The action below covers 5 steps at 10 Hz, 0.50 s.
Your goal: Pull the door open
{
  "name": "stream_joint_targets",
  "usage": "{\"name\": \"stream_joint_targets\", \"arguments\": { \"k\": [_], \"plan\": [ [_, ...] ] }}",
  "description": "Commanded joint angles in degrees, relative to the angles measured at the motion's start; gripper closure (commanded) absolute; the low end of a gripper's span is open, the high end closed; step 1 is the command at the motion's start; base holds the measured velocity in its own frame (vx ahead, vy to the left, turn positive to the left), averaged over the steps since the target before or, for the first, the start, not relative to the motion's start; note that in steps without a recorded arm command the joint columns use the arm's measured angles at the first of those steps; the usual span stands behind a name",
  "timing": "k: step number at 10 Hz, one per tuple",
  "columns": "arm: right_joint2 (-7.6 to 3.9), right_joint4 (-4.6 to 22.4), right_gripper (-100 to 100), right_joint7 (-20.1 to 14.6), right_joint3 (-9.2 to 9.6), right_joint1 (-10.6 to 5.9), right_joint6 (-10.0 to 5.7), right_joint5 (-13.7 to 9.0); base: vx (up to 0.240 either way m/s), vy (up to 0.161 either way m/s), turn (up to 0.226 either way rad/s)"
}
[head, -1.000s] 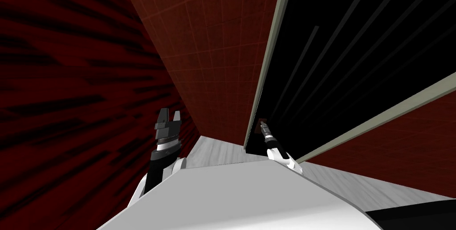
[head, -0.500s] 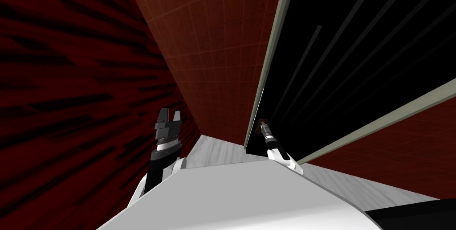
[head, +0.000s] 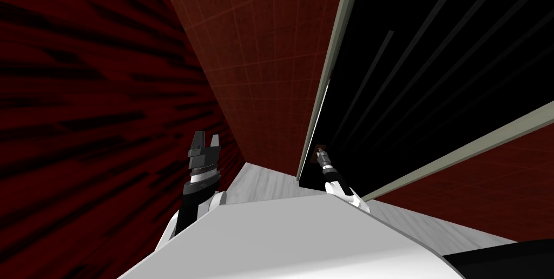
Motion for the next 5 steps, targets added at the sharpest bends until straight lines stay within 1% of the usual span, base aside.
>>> {"name": "stream_joint_targets", "arguments": {
  "k": [1, 2, 3, 4, 5],
  "plan": [
    [0.09, 0.0, 100, -2.3, -0.02, 0.25, 0.02, -0.1, -0.023, -0.014, 0.03],
    [0.19, -0.3, 100, -4.2, -0.1, 0.57, 0.01, -0.2, -0.023, -0.005, 0.039],
    [0.19, -0.3, 100, -4.7, -0.1, 0.57, 0.01, -0.2, -0.017, -0.006, 0.02],
    [0.28, -0.6, 100, -6.9, -0.18, 0.88, 0.0, -0.3, -0.02, -0.009, 0.041],
    [0.38, -0.9, 100, -8.4, -0.27, 1.2, 0.0, -0.4, -0.029, -0.012, 0.065]
  ]
}}
